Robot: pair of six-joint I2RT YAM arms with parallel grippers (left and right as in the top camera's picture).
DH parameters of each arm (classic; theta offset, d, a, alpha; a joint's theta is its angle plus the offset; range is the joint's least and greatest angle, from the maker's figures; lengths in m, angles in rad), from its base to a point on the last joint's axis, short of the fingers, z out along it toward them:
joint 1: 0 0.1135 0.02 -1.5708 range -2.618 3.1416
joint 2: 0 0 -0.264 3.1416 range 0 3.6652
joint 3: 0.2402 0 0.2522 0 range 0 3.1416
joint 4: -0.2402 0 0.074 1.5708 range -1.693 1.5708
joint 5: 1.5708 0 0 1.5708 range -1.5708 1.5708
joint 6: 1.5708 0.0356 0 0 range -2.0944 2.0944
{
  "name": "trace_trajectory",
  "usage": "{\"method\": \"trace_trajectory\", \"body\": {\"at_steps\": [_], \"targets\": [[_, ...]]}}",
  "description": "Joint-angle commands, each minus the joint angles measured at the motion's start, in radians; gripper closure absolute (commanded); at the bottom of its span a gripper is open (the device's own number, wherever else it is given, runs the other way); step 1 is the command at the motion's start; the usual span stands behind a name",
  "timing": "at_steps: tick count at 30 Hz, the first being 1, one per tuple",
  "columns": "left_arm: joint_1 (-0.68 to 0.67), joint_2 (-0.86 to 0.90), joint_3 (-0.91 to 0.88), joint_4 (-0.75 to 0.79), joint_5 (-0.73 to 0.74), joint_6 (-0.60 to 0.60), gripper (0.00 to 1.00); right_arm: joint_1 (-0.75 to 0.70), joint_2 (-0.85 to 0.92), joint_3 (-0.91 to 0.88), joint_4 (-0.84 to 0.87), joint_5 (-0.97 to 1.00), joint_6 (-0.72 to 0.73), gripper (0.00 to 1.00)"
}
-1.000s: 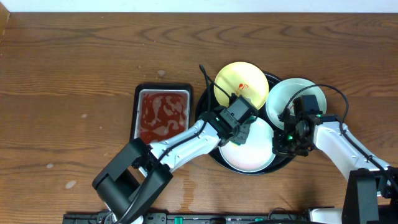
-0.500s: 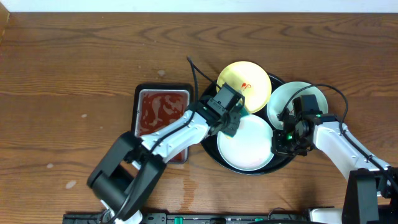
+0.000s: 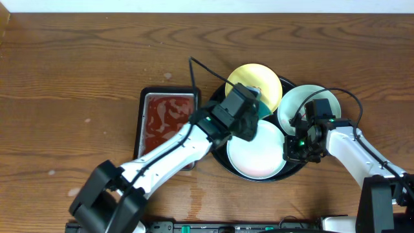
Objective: Clean dirty plates on tray and stack at the side
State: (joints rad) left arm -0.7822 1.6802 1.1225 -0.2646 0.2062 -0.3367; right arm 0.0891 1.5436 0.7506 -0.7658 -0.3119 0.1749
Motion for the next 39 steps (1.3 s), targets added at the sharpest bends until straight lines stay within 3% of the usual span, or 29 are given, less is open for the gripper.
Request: {"method": "trace_trajectory", "body": {"at_steps": [1, 9, 14, 17, 21, 25, 31, 39], "targets": [[-0.011, 0.055, -0.003, 0.020, 0.011, -0.005, 0.92, -0.001, 0.007, -0.004, -0.009, 0.016, -0.011, 0.99], [0.013, 0.146, -0.004, -0.119, 0.005, -0.005, 0.93, -0.001, 0.007, -0.004, -0.009, 0.020, -0.012, 0.99], [0.015, 0.147, -0.004, -0.200, -0.198, -0.078, 0.92, -0.001, 0.007, -0.004, -0.008, 0.026, -0.012, 0.99], [0.016, 0.147, -0.004, -0.220, -0.266, -0.193, 0.93, -0.001, 0.007, -0.004, -0.011, 0.026, -0.012, 0.99], [0.013, 0.147, -0.004, -0.225, -0.204, -0.414, 0.92, -0.001, 0.007, -0.004, -0.013, 0.026, -0.012, 0.99], [0.008, 0.147, -0.004, -0.175, -0.134, -0.443, 0.92, -0.001, 0.007, -0.004, -0.013, 0.026, -0.012, 0.99], [0.006, 0.147, -0.004, -0.279, -0.134, -0.715, 0.93, -0.001, 0.007, -0.004, -0.013, 0.026, -0.012, 0.99], [0.006, 0.147, -0.004, -0.333, -0.080, -0.864, 0.93, -0.001, 0.007, -0.004, -0.012, 0.026, -0.012, 0.99]]}}
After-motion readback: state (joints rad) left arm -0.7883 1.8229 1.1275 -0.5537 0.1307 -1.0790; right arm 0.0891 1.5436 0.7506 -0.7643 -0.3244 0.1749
